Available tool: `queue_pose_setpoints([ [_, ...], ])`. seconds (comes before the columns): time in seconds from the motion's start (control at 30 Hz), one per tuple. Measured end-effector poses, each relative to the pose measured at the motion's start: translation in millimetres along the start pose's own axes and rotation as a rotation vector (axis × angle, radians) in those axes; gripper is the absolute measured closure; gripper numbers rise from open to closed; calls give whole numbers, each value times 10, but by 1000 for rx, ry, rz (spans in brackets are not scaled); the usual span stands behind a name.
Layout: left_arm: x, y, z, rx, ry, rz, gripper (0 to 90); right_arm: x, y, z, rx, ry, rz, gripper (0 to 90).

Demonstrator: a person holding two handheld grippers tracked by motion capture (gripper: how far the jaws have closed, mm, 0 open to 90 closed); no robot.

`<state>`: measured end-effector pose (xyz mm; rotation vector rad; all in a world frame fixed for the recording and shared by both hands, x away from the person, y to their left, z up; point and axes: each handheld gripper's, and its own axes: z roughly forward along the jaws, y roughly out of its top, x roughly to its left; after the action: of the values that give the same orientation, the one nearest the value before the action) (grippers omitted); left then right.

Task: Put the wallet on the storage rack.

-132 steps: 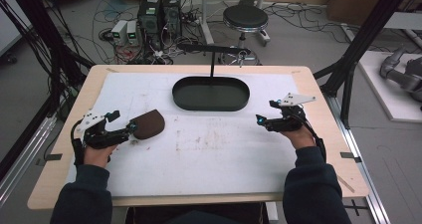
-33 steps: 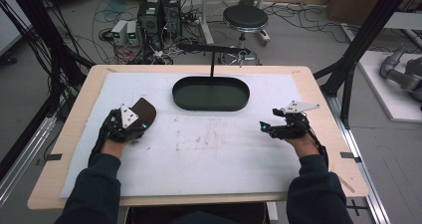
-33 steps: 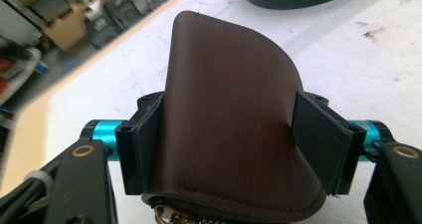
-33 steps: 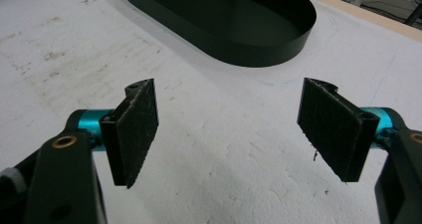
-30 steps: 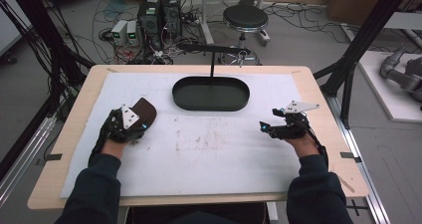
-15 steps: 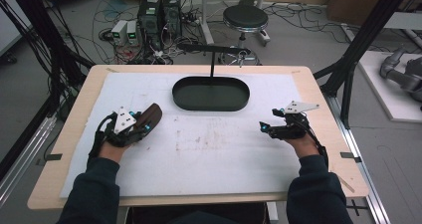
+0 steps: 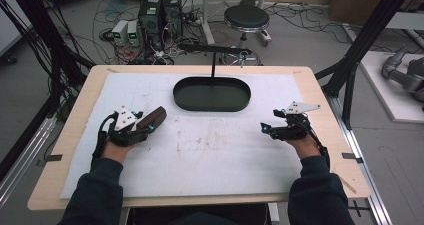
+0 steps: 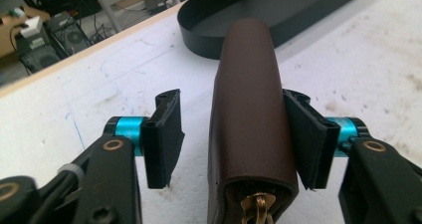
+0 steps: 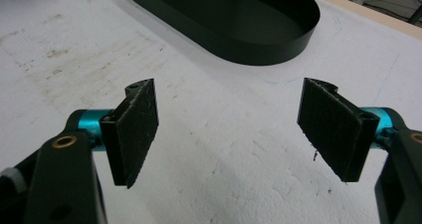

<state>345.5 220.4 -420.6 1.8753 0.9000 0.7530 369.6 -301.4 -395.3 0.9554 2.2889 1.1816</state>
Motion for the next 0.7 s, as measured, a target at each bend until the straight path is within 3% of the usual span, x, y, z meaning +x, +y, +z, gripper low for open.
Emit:
queue_pose_setpoints([
  [0.23, 103, -21, -21, -35, -14, -123, 374, 8, -1, 12, 5, 1, -3, 244],
  [0.5, 137, -17, -44, -72, -11, -160, 374, 11, -2, 10, 6, 2, -4, 244],
  [0.7, 139, -12, -53, -83, -22, -161, 374, 10, -2, 12, 9, 2, -7, 244],
])
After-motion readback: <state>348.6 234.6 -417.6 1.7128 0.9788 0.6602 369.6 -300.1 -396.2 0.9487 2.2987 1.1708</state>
